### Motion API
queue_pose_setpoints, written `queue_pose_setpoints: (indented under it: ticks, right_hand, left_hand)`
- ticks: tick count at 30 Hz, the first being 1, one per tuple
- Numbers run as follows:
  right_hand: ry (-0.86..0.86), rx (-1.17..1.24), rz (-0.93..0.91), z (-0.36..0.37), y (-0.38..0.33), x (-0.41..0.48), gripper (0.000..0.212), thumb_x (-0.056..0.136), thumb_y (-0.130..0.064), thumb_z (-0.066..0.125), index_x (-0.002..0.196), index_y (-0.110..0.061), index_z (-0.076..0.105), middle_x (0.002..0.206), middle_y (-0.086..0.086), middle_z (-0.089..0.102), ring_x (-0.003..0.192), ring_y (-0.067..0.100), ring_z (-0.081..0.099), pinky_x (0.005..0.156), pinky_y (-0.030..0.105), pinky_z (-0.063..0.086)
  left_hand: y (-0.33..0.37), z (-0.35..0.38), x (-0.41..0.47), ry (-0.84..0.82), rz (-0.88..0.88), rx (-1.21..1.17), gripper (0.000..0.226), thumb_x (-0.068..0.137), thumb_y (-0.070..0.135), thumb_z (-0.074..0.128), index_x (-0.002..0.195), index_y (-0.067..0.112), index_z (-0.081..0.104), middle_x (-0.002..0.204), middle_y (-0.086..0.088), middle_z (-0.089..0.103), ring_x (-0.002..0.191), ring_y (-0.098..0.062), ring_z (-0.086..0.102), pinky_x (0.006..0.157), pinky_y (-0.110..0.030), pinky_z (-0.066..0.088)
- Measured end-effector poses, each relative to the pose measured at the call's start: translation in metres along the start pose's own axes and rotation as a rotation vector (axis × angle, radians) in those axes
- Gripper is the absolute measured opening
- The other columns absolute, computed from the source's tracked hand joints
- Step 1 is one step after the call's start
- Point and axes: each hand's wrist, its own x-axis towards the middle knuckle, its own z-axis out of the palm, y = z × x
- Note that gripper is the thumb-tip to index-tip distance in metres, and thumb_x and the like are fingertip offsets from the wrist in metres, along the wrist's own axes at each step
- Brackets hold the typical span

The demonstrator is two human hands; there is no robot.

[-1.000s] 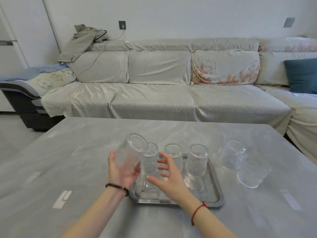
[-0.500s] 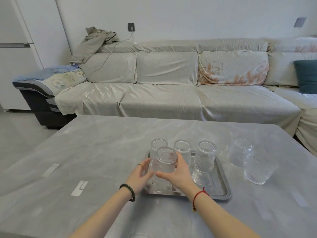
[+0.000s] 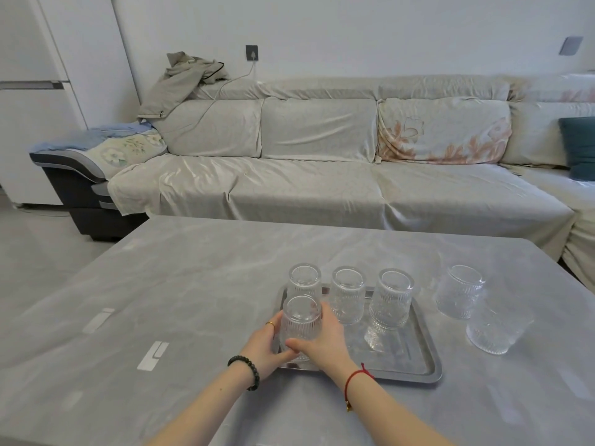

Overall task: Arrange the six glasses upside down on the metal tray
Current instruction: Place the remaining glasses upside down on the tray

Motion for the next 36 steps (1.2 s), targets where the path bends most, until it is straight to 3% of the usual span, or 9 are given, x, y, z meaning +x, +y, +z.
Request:
queue_pose_setpoints:
  ticks: [2,10,13,16,21,25,28,33,36]
  right_hand:
    - [-0.003,-0.016,-0.001,0.003,0.001,0.0,0.068,0.05,-0.019,0.081,0.108,-0.02,0.045,0.109,0.002,0.056,0.104,0.016,0.052,0.089,0.028,0.043]
    - [-0.092,-0.105,0.026,0.001,0.002,0.0,0.075,0.062,-0.022,0.077,0.124,-0.014,0.036,0.127,0.007,0.046,0.122,0.022,0.041,0.104,0.035,0.036]
    - [-0.165,-0.129,0.02,-0.011,0.003,-0.001,0.08,0.068,-0.017,0.075,0.133,-0.013,0.028,0.135,0.005,0.039,0.13,0.021,0.035,0.106,0.027,0.029]
    - [-0.178,-0.075,0.045,-0.036,0.006,-0.005,0.079,0.073,-0.011,0.068,0.138,-0.018,0.024,0.136,0.008,0.039,0.128,0.021,0.037,0.105,0.031,0.035]
    - [0.047,0.072,0.001,-0.099,0.016,-0.01,0.051,0.075,-0.007,0.066,0.118,-0.023,0.045,0.11,0.0,0.052,0.107,0.018,0.052,0.09,0.026,0.043]
    - [0.28,0.125,-0.032,-0.162,0.032,-0.017,0.042,0.075,-0.006,0.067,0.11,-0.023,0.049,0.101,-0.001,0.056,0.093,0.016,0.056,0.081,0.024,0.046]
    - [0.496,0.125,-0.051,-0.205,0.048,-0.026,0.043,0.075,-0.009,0.068,0.107,-0.029,0.047,0.094,-0.007,0.054,0.084,0.009,0.056,0.074,0.02,0.045]
    - [0.728,-0.034,-0.01,-0.255,0.08,-0.034,0.059,0.073,-0.014,0.07,0.122,-0.026,0.039,0.115,-0.003,0.045,0.1,0.014,0.047,0.086,0.027,0.039]
    - [0.727,-0.12,0.046,-0.272,0.097,-0.028,0.073,0.069,-0.016,0.074,0.13,-0.022,0.034,0.131,0.003,0.04,0.12,0.02,0.04,0.095,0.03,0.035]
  left_hand:
    - [-0.002,-0.001,0.001,-0.001,-0.005,-0.004,0.059,0.072,0.027,0.07,0.111,0.049,0.033,0.104,0.039,0.045,0.092,0.035,0.04,0.073,0.009,0.031]
    - [0.004,0.001,-0.003,0.027,0.027,0.008,0.073,0.073,0.025,0.068,0.126,0.044,0.022,0.108,0.041,0.04,0.101,0.021,0.047,0.074,0.009,0.031]
    - [0.012,0.001,-0.012,0.139,0.133,0.032,0.083,0.077,0.013,0.063,0.126,0.044,0.004,0.132,0.032,0.024,0.117,0.027,0.025,0.097,0.004,0.021]
    - [0.032,0.003,-0.017,0.28,0.271,0.113,0.074,0.082,0.009,0.055,0.134,0.033,0.008,0.144,0.016,0.017,0.134,0.0,0.019,0.113,-0.016,0.012]
    - [0.093,0.042,-0.007,0.108,0.48,0.136,0.06,0.085,0.018,0.05,0.133,0.034,0.017,0.144,0.016,0.024,0.134,0.004,0.02,0.111,-0.008,0.011]
    - [0.126,0.097,0.017,-0.068,0.463,0.117,0.057,0.089,0.022,0.049,0.135,0.031,0.016,0.144,0.015,0.019,0.136,-0.002,0.019,0.105,0.0,0.005]
    - [0.147,0.138,0.036,-0.173,0.359,0.084,0.061,0.09,0.026,0.048,0.142,0.021,0.016,0.152,0.004,0.019,0.139,-0.008,0.017,0.11,-0.011,0.009]
    - [0.184,0.188,0.066,-0.32,0.19,-0.009,0.071,0.087,0.019,0.052,0.143,0.012,0.009,0.154,-0.003,0.013,0.141,-0.013,0.013,0.111,-0.019,0.01]
    - [0.205,0.206,0.079,-0.365,0.119,-0.147,0.07,0.084,0.014,0.055,0.141,0.01,0.015,0.144,0.001,0.028,0.132,-0.007,0.025,0.094,-0.003,0.019]
